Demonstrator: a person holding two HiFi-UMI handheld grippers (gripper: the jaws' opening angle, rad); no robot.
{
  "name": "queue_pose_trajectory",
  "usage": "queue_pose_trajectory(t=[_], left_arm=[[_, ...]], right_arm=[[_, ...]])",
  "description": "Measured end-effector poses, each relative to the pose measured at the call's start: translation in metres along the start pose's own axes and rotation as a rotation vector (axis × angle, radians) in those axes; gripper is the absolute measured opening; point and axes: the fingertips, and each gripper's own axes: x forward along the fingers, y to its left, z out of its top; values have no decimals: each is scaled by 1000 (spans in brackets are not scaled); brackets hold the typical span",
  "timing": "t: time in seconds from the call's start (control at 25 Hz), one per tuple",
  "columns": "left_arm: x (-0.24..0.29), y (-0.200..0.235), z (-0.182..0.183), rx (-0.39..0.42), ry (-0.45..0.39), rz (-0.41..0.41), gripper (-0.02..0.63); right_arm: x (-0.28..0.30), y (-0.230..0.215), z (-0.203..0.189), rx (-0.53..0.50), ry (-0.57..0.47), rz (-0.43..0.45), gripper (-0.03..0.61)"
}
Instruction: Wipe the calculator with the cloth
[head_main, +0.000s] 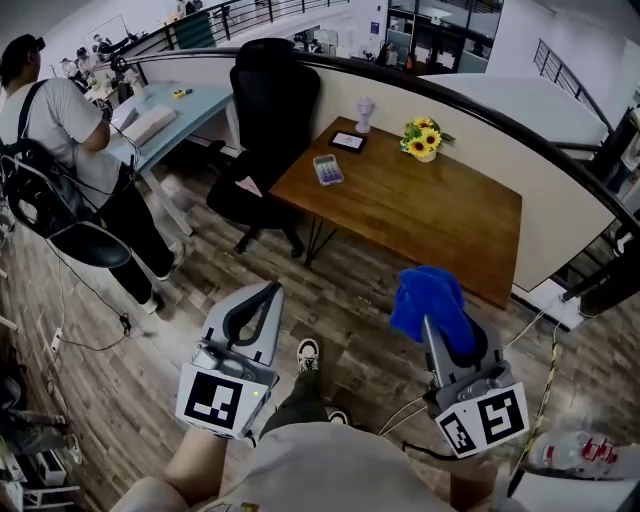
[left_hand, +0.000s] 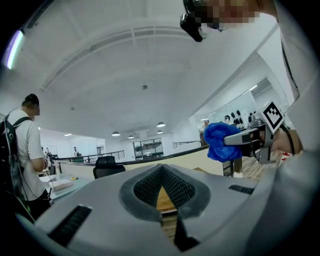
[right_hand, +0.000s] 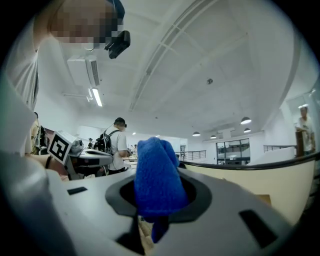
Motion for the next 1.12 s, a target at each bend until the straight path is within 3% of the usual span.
queue_pose_trajectory(t=[0.32, 0.72, 1.12], left_arm=[[71, 53, -17, -11, 17, -14, 3], [175, 166, -41, -50, 45, -30, 3], [231, 246, -56, -67, 55, -28, 3]], right_arm=[[90, -31, -14, 28, 41, 2, 106], [243, -54, -24, 60, 111, 8, 106], [349, -57, -28, 81, 132, 43, 106]])
